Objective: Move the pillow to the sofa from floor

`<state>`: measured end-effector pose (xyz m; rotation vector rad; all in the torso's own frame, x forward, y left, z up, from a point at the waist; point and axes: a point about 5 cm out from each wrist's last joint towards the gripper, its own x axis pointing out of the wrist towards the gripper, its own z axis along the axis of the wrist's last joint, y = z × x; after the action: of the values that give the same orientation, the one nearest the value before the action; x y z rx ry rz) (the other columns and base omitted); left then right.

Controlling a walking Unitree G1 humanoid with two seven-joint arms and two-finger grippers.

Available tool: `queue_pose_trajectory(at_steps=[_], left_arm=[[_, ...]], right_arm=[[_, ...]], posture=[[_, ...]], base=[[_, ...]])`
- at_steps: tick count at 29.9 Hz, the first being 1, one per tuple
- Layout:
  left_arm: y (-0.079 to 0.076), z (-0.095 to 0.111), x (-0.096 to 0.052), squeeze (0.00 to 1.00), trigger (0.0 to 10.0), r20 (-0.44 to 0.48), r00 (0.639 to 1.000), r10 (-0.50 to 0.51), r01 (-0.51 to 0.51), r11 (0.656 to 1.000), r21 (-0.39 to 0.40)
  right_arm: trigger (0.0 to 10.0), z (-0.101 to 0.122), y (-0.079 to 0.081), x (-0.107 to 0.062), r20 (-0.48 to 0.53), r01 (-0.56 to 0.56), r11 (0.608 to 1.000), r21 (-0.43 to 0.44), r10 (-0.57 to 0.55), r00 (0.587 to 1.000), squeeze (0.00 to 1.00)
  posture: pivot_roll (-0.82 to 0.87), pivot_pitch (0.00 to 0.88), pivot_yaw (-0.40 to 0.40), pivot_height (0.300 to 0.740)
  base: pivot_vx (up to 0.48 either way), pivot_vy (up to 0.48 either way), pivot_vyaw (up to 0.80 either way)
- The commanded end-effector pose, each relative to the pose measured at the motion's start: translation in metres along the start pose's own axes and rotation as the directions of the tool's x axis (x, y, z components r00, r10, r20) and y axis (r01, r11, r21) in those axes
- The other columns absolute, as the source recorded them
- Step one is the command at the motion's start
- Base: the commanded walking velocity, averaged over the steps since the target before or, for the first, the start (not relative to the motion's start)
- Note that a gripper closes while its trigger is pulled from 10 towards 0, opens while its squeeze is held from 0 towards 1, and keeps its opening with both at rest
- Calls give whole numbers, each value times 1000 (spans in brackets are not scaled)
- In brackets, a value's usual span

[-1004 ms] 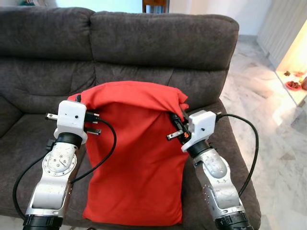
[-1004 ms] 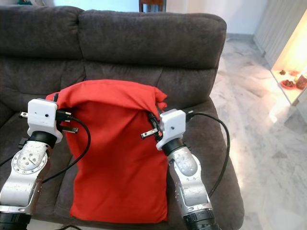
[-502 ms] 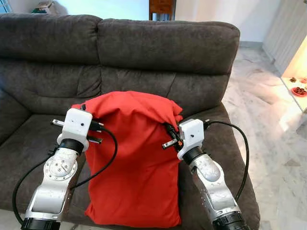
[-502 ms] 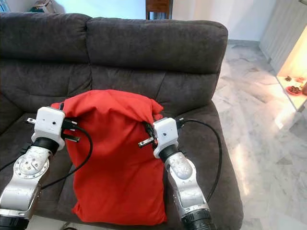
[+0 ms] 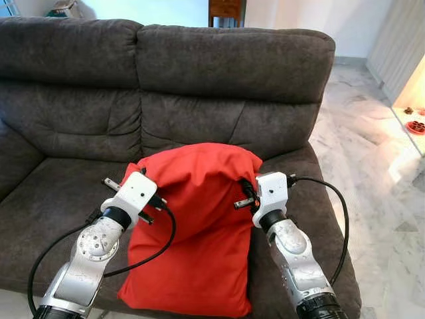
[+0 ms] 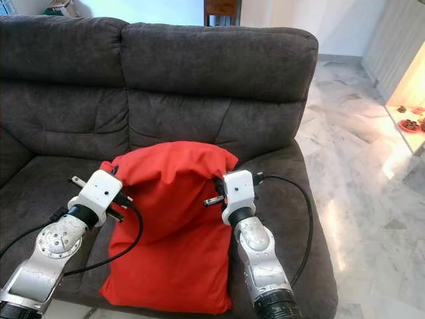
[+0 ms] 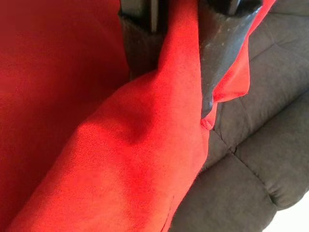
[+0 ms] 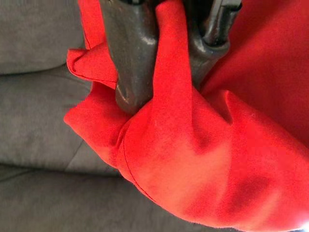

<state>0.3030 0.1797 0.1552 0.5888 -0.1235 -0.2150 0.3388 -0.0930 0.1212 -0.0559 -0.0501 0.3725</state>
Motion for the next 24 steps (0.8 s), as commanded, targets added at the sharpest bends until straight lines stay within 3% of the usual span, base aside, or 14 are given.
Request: queue_pose_trajectory(at_steps=[1,13,14,15,16,17,24], left_arm=[[-10,-3,0,0,10000,-6,998,-62,62,998,12],[-13,-16,-5,0,10000,-64,997,-51,50,999,-16],[-14,-17,-5,310,10000,-68,996,-51,50,999,-13],[-14,-16,-5,765,10000,-65,997,-51,50,999,-17],[-14,-16,-5,765,10000,-63,997,-52,51,999,-20],[-14,-16,-5,1000,10000,-61,997,-52,51,998,-23],[-13,-12,-3,1000,10000,-52,998,-41,41,999,-1]], right_arm=[[10000,2,-1,3,2,10,1000,4,-10,1000,0],[10000,-10,-2,0,-50,16,1000,20,-15,999,0],[10000,-11,-2,0,-51,15,1000,24,-14,999,0],[10000,-11,-2,0,-53,15,1000,26,-14,999,161],[10000,-11,-2,0,-54,16,1000,26,-14,998,161],[10000,-11,-3,0,-54,16,1000,27,-14,998,1000],[10000,-11,-7,-1,-47,58,998,37,-56,997,1000]], posture=[[60,117,6,740],[64,127,-5,740],[62,128,-5,740],[61,128,-5,740],[61,128,-5,740],[62,128,-5,740],[64,125,-3,740]], base=[[0,0,0],[0,0,0],[0,0,0],[0,0,0],[0,0,0],[0,0,0],[0,0,0]])
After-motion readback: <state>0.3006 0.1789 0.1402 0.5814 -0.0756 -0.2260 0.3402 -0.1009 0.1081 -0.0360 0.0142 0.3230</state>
